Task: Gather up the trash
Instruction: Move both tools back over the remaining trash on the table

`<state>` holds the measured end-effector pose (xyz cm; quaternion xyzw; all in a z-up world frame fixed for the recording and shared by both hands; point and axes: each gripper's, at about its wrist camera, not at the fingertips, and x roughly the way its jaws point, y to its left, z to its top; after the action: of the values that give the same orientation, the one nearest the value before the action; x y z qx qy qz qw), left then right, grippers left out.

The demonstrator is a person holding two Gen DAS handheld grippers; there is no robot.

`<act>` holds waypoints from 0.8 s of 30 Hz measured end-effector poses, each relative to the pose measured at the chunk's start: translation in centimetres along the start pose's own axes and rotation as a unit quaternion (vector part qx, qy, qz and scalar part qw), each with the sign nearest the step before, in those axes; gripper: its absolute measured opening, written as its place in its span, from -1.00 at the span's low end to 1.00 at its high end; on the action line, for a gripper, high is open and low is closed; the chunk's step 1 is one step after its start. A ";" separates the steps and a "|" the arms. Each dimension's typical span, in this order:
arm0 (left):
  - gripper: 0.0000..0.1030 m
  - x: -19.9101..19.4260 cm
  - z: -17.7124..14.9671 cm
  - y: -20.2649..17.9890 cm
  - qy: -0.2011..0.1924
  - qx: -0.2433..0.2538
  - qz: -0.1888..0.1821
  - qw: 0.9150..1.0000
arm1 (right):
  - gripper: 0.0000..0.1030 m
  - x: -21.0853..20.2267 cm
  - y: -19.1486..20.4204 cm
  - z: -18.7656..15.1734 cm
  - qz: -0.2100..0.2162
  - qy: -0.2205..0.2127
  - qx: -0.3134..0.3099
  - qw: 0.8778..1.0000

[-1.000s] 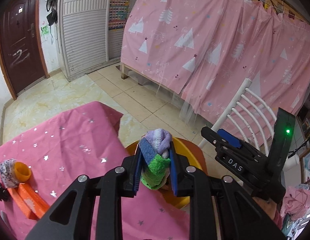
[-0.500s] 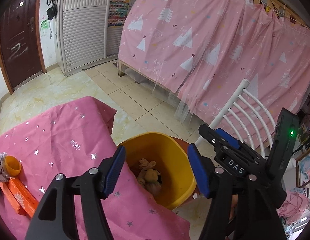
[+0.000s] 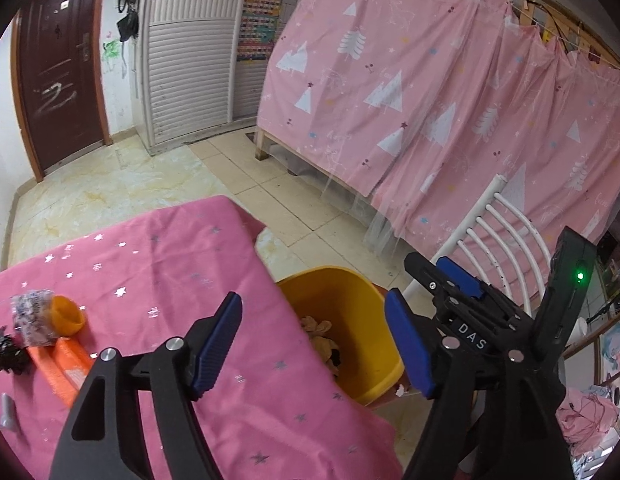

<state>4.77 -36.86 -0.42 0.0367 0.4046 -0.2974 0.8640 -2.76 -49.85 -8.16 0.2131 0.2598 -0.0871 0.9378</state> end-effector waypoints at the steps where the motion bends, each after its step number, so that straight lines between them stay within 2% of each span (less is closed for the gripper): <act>1: 0.30 -0.3 0.0 0.2 -0.001 -0.001 0.001 1.000 | 0.15 -0.1 0.5 0.0 0.001 -0.001 -0.006 1.000; 10: 0.33 -4.0 -0.6 3.8 -0.019 -0.003 0.036 0.999 | 0.19 -0.4 4.7 -0.9 0.040 0.004 -0.043 0.998; 17: 0.34 -7.6 -0.7 9.2 -0.039 -0.015 0.086 0.995 | 0.19 0.8 8.0 -1.8 0.061 0.026 -0.069 0.995; 24: 0.35 -9.5 -0.8 14.0 -0.047 -0.035 0.132 0.990 | 0.19 1.5 11.9 -2.1 0.075 0.040 -0.098 0.992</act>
<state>7.14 -20.48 3.42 0.0458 0.3656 -0.1680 0.9143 0.82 -38.37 -6.33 0.1419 0.2882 0.0179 0.9468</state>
